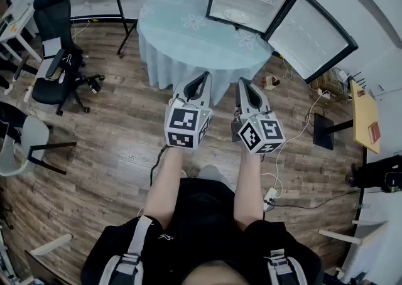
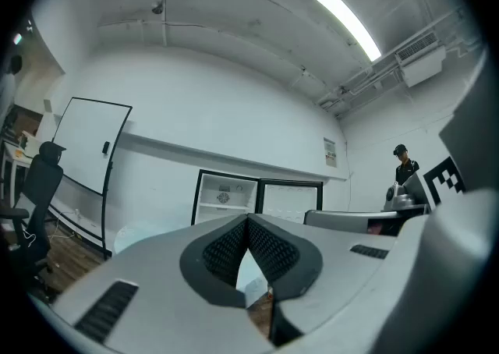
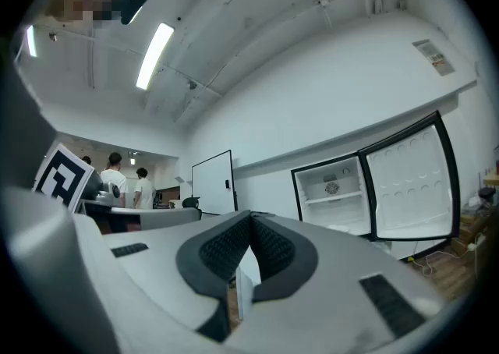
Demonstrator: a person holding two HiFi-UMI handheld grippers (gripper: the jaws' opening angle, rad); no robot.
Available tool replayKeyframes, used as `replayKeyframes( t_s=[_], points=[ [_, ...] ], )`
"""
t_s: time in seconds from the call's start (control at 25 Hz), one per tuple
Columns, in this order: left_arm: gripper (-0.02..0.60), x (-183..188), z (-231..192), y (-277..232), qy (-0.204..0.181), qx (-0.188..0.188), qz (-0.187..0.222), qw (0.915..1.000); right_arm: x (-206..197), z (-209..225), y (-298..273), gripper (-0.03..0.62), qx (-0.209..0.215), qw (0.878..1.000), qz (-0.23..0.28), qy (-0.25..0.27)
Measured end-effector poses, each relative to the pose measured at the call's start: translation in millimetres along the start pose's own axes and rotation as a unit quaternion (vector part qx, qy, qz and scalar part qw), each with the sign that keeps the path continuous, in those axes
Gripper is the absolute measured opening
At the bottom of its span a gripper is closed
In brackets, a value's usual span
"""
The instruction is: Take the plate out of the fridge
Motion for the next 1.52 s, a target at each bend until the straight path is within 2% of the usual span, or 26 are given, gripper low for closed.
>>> replayKeyframes(
  t_s=[0.24, 0.4, 0.76, 0.88, 1.24, 1.4, 1.52],
  points=[
    [0.002, -9, -9, -6, 0.003, -0.007, -0.003, 1.0000, -10, 10, -8, 0.005, -0.032, 0.999, -0.002, -0.006],
    [0.002, -17, -15, -12, 0.019, -0.004, -0.010, 0.9998, -20, 20, -9, 0.006, -0.058, 0.998, -0.022, -0.008],
    [0.002, -28, -34, -47, 0.077, -0.005, -0.019, 0.9968, -17, 55, -20, 0.006, -0.084, 0.996, -0.036, -0.023],
    [0.002, -35, -50, -65, 0.100, 0.001, -0.024, 0.9947, -22, 64, -39, 0.006, -0.078, 0.996, -0.040, -0.027],
    [0.002, -40, -103, -129, 0.105, 0.045, -0.042, 0.9926, -34, 105, -132, 0.006, -0.044, 0.996, -0.032, -0.075],
    [0.002, -65, -129, -159, 0.105, 0.070, -0.073, 0.9894, -65, 122, -182, 0.006, -0.022, 0.993, -0.052, -0.108],
    [0.002, -85, -145, -194, 0.114, 0.072, -0.085, 0.9872, -86, 148, -214, 0.006, -0.029, 0.988, -0.061, -0.136]
  ],
)
Point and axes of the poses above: the fingertips, and each gripper's own axes: y backward along the fingers, z to its right, x out of its top, the point moved 6 cm from there along y, backward along the fingers, and after that the axes turned 9 degrees about -x, right-handed, at the moved point
